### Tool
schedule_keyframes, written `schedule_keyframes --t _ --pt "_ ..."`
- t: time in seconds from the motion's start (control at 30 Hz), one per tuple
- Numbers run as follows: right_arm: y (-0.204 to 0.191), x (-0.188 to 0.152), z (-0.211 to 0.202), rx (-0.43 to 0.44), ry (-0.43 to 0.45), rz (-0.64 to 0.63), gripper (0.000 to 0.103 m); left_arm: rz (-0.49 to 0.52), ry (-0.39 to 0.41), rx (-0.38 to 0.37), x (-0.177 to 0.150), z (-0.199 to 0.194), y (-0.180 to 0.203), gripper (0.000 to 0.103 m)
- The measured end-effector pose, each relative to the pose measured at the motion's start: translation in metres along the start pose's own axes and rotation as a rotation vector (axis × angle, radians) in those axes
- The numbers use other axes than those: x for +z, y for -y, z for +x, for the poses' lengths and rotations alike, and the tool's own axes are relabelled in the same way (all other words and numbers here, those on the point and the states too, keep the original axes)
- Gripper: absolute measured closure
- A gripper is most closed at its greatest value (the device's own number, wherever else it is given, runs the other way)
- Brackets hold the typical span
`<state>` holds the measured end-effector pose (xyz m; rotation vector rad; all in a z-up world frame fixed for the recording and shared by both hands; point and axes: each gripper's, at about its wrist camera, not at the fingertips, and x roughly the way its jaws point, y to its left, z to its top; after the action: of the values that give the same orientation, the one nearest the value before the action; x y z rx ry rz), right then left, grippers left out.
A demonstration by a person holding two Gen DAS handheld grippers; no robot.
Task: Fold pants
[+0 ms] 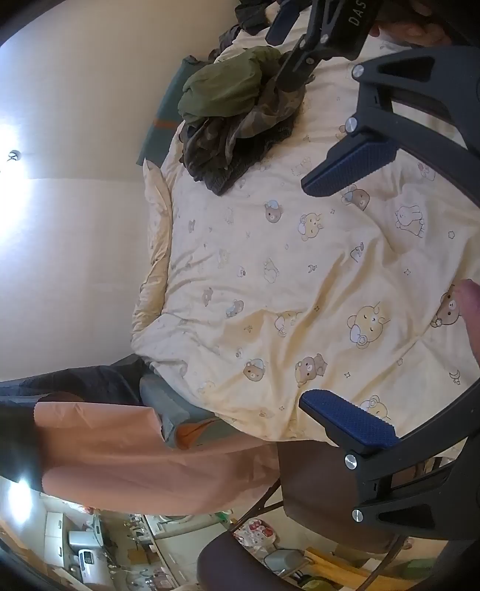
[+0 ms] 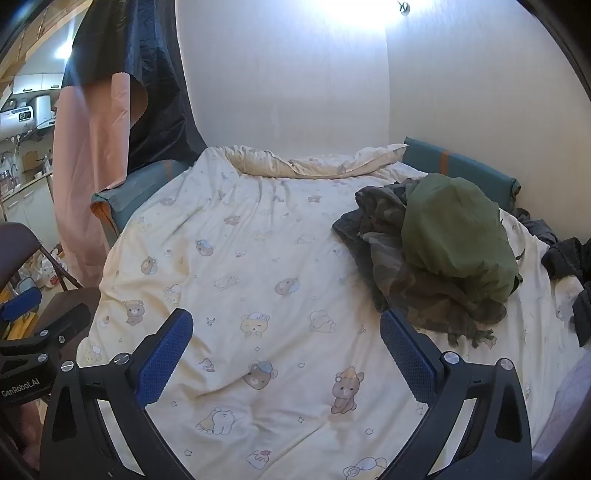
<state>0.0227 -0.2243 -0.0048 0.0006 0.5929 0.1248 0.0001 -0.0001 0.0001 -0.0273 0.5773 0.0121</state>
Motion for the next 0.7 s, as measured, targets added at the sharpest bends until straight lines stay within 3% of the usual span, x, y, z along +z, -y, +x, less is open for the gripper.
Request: schedule_keyframes --t 0.7 --pt "-0.0022 0.0006 0.0015 0.004 0.003 -0.005 0.000 0.009 0.022 0.004 0.0031 -0.0013 0.0004 0.000"
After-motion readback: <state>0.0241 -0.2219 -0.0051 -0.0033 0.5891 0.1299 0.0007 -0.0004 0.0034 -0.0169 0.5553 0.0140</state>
